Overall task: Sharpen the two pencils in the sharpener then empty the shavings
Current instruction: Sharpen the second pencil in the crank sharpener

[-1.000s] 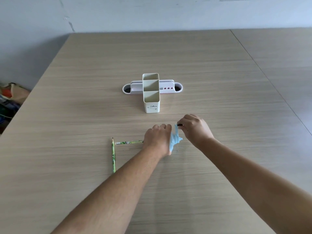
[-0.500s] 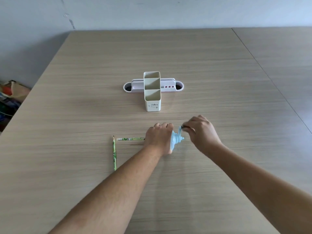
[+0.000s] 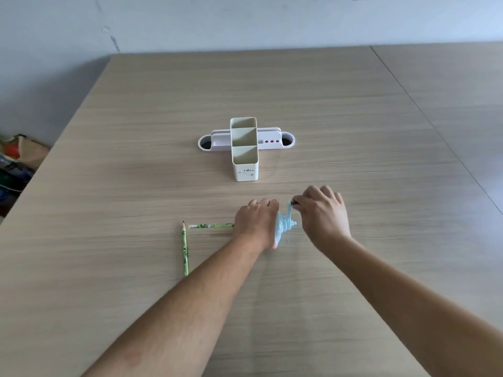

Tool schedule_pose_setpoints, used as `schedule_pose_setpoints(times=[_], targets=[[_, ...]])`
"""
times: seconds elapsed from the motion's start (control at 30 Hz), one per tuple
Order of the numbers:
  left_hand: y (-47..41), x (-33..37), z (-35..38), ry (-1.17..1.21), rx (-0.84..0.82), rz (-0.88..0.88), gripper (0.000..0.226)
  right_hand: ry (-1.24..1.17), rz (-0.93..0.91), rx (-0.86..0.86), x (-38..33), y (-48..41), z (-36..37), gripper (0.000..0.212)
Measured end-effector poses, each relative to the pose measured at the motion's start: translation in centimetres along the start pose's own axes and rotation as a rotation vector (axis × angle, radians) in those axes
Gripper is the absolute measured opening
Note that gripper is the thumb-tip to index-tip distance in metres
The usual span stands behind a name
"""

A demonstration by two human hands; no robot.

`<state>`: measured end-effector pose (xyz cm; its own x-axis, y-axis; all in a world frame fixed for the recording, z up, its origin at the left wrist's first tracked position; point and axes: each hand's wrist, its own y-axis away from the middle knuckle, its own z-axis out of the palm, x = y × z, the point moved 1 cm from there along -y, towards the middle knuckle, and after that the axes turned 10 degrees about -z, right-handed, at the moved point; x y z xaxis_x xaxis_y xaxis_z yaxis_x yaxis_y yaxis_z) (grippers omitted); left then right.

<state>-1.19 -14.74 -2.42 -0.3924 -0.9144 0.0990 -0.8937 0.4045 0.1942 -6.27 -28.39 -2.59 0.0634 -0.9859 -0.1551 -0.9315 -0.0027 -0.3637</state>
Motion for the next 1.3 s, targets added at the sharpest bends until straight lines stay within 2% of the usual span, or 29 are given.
schedule_pose_setpoints(times=[0.07, 0.13, 0.2, 0.3, 0.37, 0.43, 0.47, 0.57, 0.63, 0.8, 0.9, 0.97, 1.1, 1.3], targets=[[0.0, 0.1, 0.0, -0.008, -0.010, -0.011, 0.069, -0.033, 0.007, -0.252, 0.5, -1.9, 2.1, 0.015], [0.0, 0.2, 0.0, -0.009, 0.001, -0.016, 0.067, -0.053, -0.015, -0.413, 0.7, -0.6, 3.7, 0.019], [-0.1, 0.2, 0.0, -0.011, 0.012, -0.019, 0.061, -0.052, -0.072, -0.377, 0.2, 2.8, 3.7, 0.021], [0.0, 0.1, 0.1, -0.016, 0.003, -0.006, 0.062, -0.095, -0.186, -0.145, -0.9, 6.7, 1.1, 0.020], [0.0, 0.0, 0.1, -0.007, -0.002, 0.007, 0.063, -0.040, -0.200, -0.003, -0.5, 5.2, -0.6, 0.015], [-0.1, 0.0, 0.0, -0.004, -0.006, 0.020, 0.064, 0.021, -0.131, 0.059, 0.0, 1.9, -1.0, 0.008], [-0.1, 0.0, 0.0, -0.012, -0.011, 0.023, 0.066, 0.044, -0.090, 0.015, 0.3, 0.1, -0.6, 0.008], [-0.1, 0.0, 0.0, -0.017, 0.002, 0.010, 0.067, -0.061, -0.019, -0.342, 1.1, -1.8, 2.8, 0.017], [-0.1, 0.1, 0.1, -0.015, 0.015, -0.002, 0.063, -0.105, -0.036, -0.430, 1.0, 0.5, 4.1, 0.014], [-0.3, 0.1, 0.3, -0.019, 0.004, 0.004, 0.063, -0.156, -0.191, -0.089, 0.1, 6.2, 1.1, 0.018], [-0.3, 0.0, 0.2, -0.015, 0.004, 0.019, 0.063, -0.078, -0.115, 0.052, 0.7, 2.3, 0.0, 0.018], [-0.3, 0.1, 0.2, -0.019, 0.003, 0.019, 0.066, -0.036, -0.040, 0.003, 1.3, -0.4, 1.0, 0.014], [-0.3, 0.1, 0.4, -0.007, 0.023, 0.003, 0.063, -0.048, -0.027, -0.273, 1.3, 0.4, 4.0, 0.011], [-0.4, 0.2, 0.4, -0.031, 0.018, 0.008, 0.067, -0.055, -0.082, -0.268, 0.5, 5.9, 3.5, 0.025]])
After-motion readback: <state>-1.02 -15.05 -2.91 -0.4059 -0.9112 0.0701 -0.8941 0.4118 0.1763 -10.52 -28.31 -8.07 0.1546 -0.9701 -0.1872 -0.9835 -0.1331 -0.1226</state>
